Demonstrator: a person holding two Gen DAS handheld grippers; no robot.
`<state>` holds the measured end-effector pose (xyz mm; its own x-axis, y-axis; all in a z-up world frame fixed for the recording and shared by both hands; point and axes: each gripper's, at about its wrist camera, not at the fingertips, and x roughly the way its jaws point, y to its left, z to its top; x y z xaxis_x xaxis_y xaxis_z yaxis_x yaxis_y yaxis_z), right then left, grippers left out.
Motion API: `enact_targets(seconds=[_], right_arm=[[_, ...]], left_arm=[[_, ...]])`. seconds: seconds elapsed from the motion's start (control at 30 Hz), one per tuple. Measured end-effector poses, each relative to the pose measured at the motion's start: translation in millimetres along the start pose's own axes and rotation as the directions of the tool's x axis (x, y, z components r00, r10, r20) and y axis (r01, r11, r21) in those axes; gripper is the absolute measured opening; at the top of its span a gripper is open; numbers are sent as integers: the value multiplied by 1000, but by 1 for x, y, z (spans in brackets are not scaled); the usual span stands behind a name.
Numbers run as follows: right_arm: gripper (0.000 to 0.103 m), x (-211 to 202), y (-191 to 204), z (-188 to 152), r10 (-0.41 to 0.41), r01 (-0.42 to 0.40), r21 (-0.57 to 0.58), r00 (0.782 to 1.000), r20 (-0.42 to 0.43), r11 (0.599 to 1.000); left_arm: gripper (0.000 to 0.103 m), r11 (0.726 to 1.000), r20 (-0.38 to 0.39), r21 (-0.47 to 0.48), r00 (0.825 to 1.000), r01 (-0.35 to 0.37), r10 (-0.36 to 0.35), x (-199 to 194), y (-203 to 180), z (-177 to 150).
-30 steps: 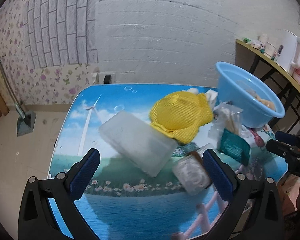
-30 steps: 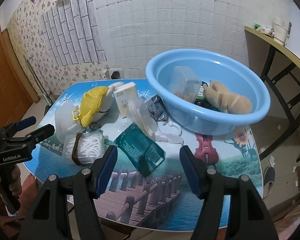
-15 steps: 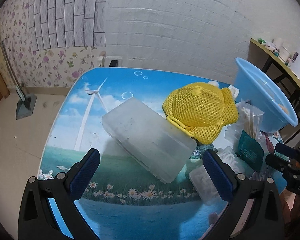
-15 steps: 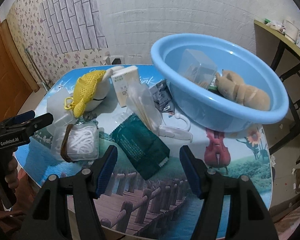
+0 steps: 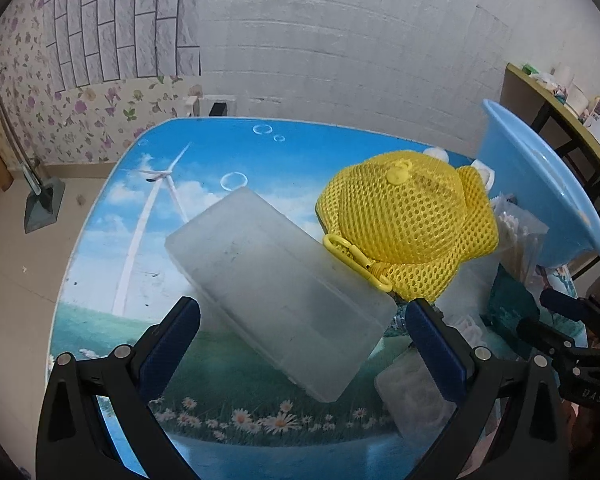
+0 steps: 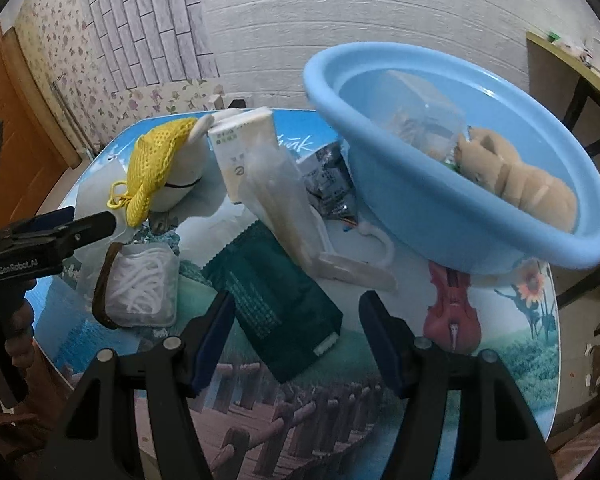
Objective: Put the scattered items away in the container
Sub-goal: 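Grasp the frosted plastic box with the left tool while the right tool grasps the dark green packet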
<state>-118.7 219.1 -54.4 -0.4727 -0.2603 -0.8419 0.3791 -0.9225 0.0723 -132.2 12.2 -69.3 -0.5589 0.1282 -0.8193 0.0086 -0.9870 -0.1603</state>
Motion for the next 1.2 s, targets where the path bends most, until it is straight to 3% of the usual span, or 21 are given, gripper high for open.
enact_targets(seconds=[0.53,0.67,1.2], right_arm=[[64,18,11,3,31,-33,-67,999,-22,997],[53,15,9,0,42,-43,-77,999,-15,996],[37,7,15,-5,16,-16,-67,1000,-10,998]], left_arm=[[103,1000,-12,1,1000,-22,22,17,-1,9],[102,1000,-1,-4,1000,-29,29,15,3,8],[70,1000,28,-7,1000,-4,4,-5,16,-7]])
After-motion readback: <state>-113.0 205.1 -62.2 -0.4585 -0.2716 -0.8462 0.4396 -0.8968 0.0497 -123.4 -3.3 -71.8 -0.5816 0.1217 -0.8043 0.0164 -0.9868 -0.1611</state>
